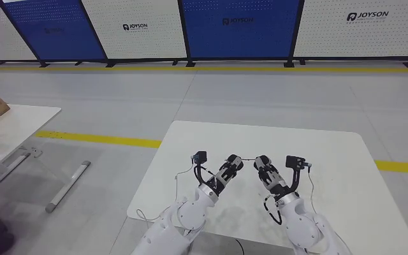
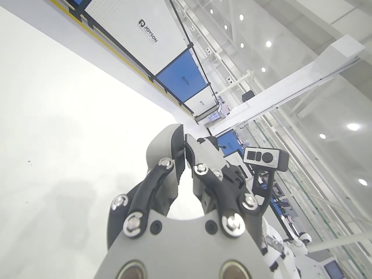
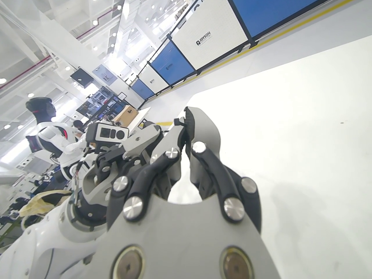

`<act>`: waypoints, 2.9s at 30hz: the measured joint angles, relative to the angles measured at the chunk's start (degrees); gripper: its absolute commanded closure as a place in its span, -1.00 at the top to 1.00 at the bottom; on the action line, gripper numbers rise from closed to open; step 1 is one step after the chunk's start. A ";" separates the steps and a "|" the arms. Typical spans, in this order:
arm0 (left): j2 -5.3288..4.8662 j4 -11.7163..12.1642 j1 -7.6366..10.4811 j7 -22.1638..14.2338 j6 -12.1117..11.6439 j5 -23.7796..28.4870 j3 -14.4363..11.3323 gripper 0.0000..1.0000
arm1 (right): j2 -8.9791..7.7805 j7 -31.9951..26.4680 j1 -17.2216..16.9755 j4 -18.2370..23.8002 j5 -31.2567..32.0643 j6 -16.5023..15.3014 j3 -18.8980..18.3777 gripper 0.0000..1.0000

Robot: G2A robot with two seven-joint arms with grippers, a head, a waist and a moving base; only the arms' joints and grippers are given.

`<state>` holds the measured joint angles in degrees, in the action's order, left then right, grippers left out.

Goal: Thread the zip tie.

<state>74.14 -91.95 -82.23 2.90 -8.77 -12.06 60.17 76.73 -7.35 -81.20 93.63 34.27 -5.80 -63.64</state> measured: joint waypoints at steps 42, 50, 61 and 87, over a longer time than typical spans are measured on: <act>0.66 -1.94 -0.26 -3.72 -0.41 15.32 1.41 -1.00 | -0.58 -3.58 1.21 -3.28 6.40 0.89 -1.19 -0.50; 0.79 -1.62 0.02 -2.89 -0.52 14.62 1.13 -1.00 | -0.09 -3.54 2.57 -4.66 7.37 0.99 1.32 -0.84; 0.81 -0.65 0.00 -4.33 -0.77 13.73 0.53 -1.00 | -0.01 -4.05 2.56 -3.75 7.07 -0.61 1.81 -0.68; 0.86 -0.12 0.05 -4.71 -0.20 11.95 -0.29 -1.00 | -0.01 -3.39 2.06 -3.14 7.18 -2.07 1.86 -0.80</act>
<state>75.00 -92.07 -82.18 -1.82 -8.98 -0.12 59.88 76.72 -10.74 -79.15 90.50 41.46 -7.87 -61.78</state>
